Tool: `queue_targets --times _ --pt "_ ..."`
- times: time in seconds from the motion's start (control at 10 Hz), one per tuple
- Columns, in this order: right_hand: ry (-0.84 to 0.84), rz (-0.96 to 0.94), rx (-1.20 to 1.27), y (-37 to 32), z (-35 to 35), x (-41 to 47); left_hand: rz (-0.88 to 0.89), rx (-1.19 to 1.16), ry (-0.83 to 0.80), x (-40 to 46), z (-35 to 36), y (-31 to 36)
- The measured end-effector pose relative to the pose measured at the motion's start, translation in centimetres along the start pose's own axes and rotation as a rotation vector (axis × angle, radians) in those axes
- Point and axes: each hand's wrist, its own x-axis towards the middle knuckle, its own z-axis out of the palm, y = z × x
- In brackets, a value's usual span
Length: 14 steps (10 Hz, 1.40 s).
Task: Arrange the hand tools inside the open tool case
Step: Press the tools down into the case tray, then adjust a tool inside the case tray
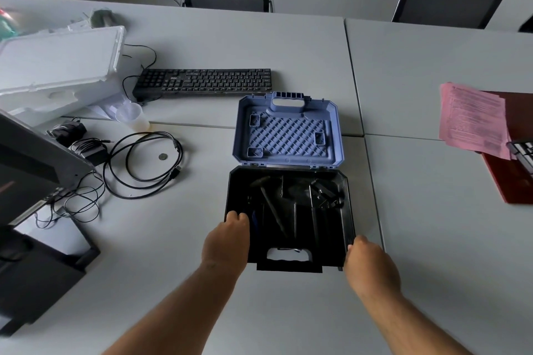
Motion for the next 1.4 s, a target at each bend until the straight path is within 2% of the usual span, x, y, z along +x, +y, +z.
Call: queue_targets --times 0.1,0.3,0.4,0.5,0.6,0.7,0.9,1.1,1.4 --pt "-0.001 -0.004 0.005 0.1 0.1 0.0 0.077 0.033 0.165 -1.0 1.3 -1.1" --pt "-0.022 0.014 0.021 0.0 -0.1 0.0 -0.107 -0.057 0.05 -3.5 2.5 -1.8" --pt "0.027 0.013 0.035 -0.3 -0.9 -0.4 -0.114 -0.071 0.025 -3.7 2.4 -1.7" --pt "0.167 -0.118 0.102 -2.1 -1.6 -0.7 -0.127 -0.029 -0.016 -3.5 1.8 -1.3" --pt "0.148 -0.328 0.181 -5.5 -1.4 -0.4 -0.153 -0.055 -0.071 -3.3 1.3 -1.0" --pt "-0.01 -0.352 0.194 -8.8 -0.4 0.8 -0.162 -0.073 -0.074 -3.2 1.3 -0.8" --pt "-0.138 -0.354 0.054 -12.2 1.8 2.4 -0.144 -0.061 -0.066 -3.1 1.4 -0.7" --pt "-0.135 -0.258 0.118 -12.7 2.5 3.0 -0.142 -0.056 -0.068 -3.3 1.2 -0.7" --pt "-0.107 -0.233 0.137 -12.5 2.2 2.6 -0.142 -0.038 -0.07 -3.3 1.1 -0.6"
